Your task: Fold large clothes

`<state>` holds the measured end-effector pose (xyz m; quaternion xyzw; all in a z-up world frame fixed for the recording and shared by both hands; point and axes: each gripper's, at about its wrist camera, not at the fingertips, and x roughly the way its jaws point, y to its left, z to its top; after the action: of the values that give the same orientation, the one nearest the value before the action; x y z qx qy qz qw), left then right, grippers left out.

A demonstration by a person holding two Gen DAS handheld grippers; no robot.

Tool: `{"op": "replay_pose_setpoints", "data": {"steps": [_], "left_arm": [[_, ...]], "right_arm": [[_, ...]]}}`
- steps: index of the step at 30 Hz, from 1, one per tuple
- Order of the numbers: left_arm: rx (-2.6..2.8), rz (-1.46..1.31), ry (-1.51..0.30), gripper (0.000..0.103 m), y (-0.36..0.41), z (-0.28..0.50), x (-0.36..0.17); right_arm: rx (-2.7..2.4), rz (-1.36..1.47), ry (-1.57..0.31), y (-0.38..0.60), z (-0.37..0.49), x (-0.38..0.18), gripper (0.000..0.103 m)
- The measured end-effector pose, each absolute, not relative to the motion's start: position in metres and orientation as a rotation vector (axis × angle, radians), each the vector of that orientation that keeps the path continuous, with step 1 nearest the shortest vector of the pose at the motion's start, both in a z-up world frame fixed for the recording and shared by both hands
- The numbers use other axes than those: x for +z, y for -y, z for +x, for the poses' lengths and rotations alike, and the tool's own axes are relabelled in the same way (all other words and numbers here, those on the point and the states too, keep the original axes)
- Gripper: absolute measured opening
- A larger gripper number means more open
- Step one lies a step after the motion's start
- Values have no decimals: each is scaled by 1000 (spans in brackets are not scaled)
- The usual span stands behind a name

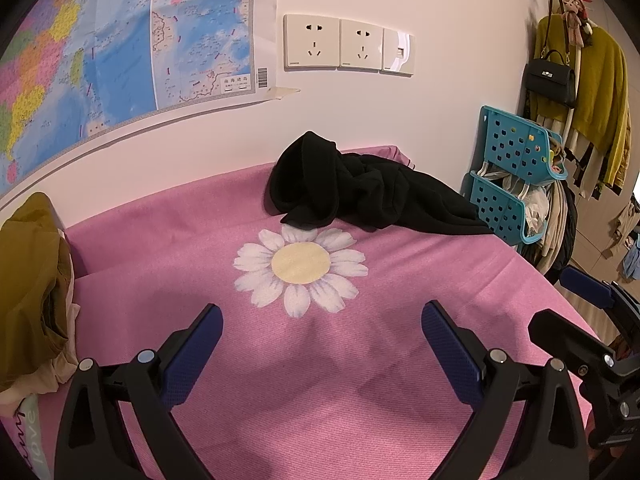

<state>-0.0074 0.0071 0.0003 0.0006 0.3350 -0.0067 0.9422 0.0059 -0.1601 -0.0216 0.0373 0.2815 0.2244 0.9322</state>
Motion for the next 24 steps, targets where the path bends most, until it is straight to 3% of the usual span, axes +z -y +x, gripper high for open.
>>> {"op": "replay_pose_setpoints", "data": {"steps": [24], "left_arm": [[-17, -13, -720, 96, -14, 4, -1]], "right_arm": [[494, 20, -569, 149, 24, -10, 97]]}}
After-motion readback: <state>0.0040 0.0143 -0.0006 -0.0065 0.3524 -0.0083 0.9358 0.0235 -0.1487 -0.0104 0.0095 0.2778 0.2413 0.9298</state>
